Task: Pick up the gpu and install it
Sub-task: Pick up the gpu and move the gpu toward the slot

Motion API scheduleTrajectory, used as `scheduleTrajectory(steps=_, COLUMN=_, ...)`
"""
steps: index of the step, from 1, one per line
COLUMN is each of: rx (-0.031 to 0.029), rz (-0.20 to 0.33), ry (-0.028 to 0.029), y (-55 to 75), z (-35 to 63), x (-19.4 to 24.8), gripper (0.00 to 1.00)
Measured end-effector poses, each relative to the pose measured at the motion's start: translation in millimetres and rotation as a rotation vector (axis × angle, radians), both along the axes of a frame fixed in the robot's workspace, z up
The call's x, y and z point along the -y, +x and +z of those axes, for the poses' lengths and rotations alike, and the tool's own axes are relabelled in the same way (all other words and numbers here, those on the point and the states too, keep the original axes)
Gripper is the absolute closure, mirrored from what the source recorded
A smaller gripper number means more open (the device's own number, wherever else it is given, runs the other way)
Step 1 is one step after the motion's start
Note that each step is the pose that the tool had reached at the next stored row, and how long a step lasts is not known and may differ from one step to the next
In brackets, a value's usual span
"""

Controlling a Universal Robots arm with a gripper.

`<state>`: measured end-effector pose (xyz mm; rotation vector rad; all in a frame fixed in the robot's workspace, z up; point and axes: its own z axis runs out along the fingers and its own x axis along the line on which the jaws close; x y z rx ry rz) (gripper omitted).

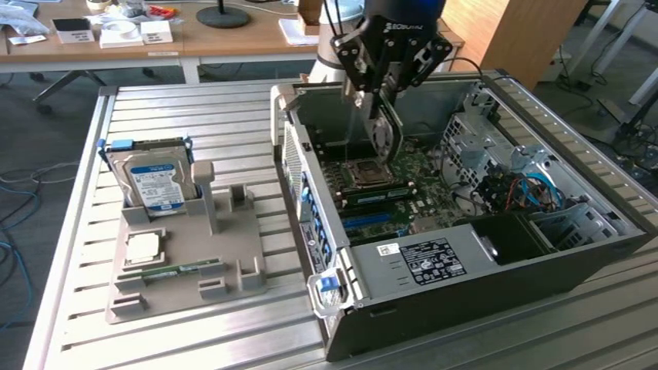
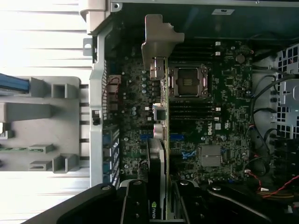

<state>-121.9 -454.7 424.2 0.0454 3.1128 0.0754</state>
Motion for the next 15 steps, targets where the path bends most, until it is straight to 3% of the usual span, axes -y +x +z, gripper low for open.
scheduleTrajectory(steps=15, rx=-0.0001, rz=0.000, ry=0.0001, y=38.9, z=0.0, x=0.0, gripper=0.73)
